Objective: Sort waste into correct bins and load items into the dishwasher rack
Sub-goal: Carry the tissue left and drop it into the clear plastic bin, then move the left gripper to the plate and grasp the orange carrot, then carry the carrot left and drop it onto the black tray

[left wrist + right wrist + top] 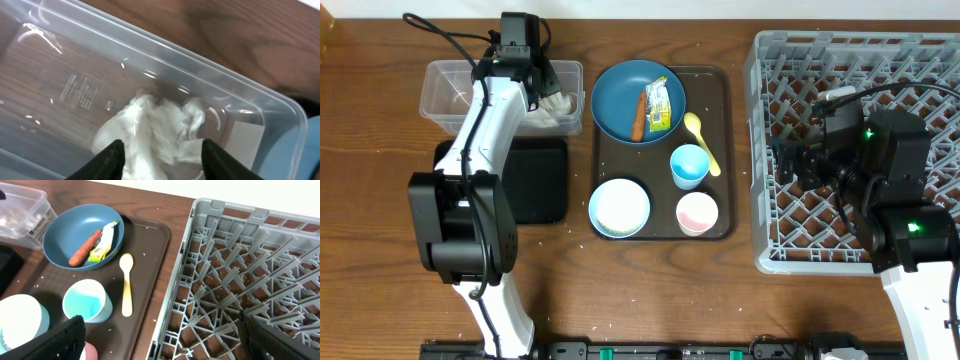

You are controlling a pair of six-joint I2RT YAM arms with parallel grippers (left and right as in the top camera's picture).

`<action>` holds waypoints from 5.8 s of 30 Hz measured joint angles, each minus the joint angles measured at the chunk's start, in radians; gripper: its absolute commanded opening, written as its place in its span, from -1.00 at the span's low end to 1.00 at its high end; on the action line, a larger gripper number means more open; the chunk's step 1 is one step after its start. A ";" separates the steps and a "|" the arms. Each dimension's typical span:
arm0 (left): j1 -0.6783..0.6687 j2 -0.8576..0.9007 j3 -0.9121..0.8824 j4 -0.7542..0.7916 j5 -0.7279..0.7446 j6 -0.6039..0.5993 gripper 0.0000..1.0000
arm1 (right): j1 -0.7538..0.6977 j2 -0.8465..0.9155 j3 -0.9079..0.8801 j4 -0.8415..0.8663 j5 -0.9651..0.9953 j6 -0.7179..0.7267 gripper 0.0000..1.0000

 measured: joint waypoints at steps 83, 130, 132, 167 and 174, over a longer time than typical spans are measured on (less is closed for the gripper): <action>-0.395 0.281 0.039 0.275 0.210 0.294 -0.88 | 0.000 0.000 0.000 -0.008 0.000 0.000 0.91; -0.347 0.195 0.045 -0.036 0.134 0.164 -0.19 | 0.000 0.000 0.000 -0.008 0.000 0.000 0.92; -0.349 0.204 0.045 -0.039 0.131 0.164 -0.19 | 0.000 0.000 0.000 -0.007 0.000 0.000 0.92; -0.251 -0.220 0.050 -0.515 0.058 0.111 -0.88 | 0.000 0.000 0.001 -0.007 0.000 0.000 0.93; -0.034 -0.222 0.037 -0.703 -0.045 -0.048 -0.88 | 0.000 0.000 0.001 -0.007 0.000 0.000 0.94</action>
